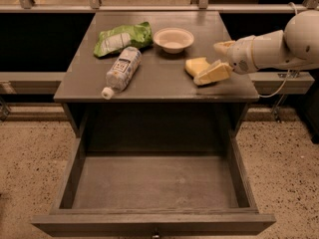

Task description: Pick sponge from top drawer and place on counter

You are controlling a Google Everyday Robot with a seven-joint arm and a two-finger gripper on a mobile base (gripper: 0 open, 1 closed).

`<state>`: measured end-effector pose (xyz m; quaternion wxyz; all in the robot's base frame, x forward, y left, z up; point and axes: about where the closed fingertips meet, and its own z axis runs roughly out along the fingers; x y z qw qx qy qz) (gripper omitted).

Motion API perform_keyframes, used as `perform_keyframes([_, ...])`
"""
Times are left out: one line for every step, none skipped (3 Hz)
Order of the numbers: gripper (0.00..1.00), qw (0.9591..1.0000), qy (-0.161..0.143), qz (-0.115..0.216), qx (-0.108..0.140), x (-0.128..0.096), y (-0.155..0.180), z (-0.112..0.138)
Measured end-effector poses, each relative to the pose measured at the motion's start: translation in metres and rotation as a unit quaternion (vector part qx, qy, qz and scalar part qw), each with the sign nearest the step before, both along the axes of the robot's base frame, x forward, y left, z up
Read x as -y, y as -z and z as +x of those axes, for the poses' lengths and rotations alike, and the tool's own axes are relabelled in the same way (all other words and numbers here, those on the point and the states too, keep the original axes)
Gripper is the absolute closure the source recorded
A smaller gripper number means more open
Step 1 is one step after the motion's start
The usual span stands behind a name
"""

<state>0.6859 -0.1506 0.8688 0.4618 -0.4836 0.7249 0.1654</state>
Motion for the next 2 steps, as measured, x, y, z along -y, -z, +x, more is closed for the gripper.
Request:
perform_keyframes([0.0,0.9996,-0.005,-0.029,-0.002,0.01,-0.024,-0.009])
perform_keyframes([0.0,0.9928,0.046,-0.11,0.002,0.044,-0.07,-0.03])
